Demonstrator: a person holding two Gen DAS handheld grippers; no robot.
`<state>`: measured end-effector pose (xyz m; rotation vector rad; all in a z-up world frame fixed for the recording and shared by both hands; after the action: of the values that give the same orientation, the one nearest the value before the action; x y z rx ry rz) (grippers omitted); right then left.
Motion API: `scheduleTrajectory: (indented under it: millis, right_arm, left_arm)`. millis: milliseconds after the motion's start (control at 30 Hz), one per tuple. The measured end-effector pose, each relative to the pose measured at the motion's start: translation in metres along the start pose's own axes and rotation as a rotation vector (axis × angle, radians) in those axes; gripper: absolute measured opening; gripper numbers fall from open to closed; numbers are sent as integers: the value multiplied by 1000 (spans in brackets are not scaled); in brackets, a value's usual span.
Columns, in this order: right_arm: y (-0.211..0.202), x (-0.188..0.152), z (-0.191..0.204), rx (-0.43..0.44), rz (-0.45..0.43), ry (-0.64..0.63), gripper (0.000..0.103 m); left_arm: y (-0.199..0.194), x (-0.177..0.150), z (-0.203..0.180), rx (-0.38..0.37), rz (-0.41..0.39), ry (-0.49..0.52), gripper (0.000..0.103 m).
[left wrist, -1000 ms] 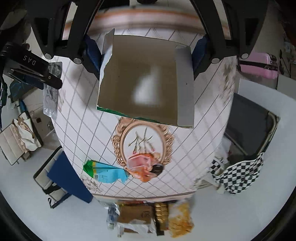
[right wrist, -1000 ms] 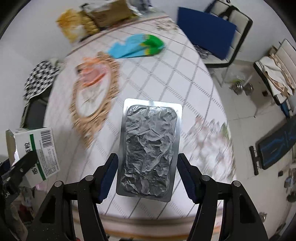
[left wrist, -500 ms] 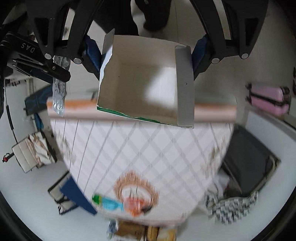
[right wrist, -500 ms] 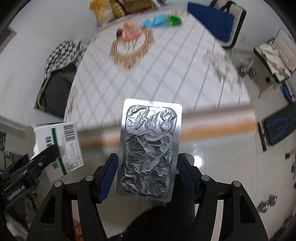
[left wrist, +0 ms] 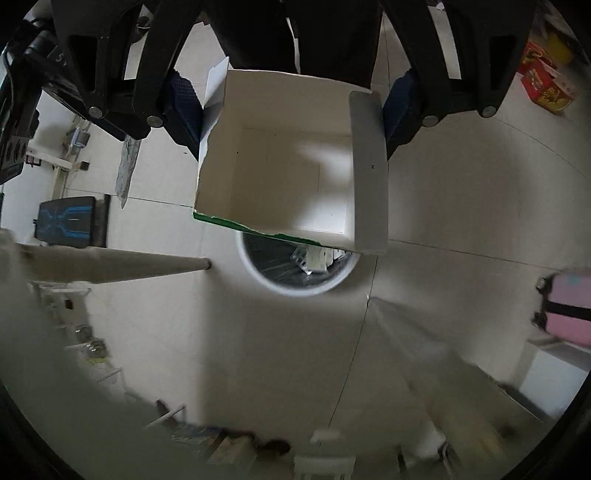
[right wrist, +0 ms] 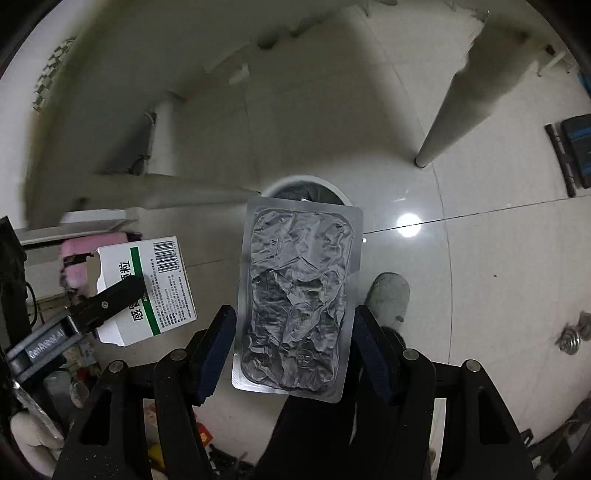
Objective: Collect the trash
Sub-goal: 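Carry the blister pack and medicine box down over the trash bin with both tools, then open both tools to drop the blister pack and box into the bin, then raise both tools back over the table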
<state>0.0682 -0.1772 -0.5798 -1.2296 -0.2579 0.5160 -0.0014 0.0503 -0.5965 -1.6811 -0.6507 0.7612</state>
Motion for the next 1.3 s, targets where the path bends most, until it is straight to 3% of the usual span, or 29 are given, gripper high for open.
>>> scheduleTrajectory:
  millis: [167,300,567,667,733,767,867,967,1300]
  right_arm:
    - [103,12,-36,-6,42,-6,67]
    - [171,21,-59,-3,69,-16,67]
    - [236,42,-62,20,79,-22,67]
    - [241,46,-56,37,75,-38,68]
    - [243,51,-53,53,74,-53,68]
    - [242,51,-50,64,69,-68,71]
    - [237,54,-48,95,56,-79,88]
    - [226,53,-45,98,45,-96,97]
    - [150,35,-17,-127,10,-201,98]
  left_arm:
    - [102,29,15,11,68,-29,80]
    - [149,42,19,20,96,-9,81]
    - [174,47,28,55,118,46,86]
    - [165,44,33,70,81,48,89]
    - [155,43,34,73,81,45,98]
    - [149,41,36,70,79,40,103]
    - [135,39,38,84,50,41,103]
    - [124,36,40,100,22,39,103]
    - [50,-2,39,148,-59,17,103]
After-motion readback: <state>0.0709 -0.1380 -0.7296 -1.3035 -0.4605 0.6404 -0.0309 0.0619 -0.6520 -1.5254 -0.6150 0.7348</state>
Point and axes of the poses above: each gripper's, at about its wrist camera, not at the fingertips, and y roughly the way its jaws point, z to its left, x to its top, the point moved 2 cm from there along y, roughly the way its jaws point, and after that the axes turned 10 degrees about -y, right-handed, at the moved point
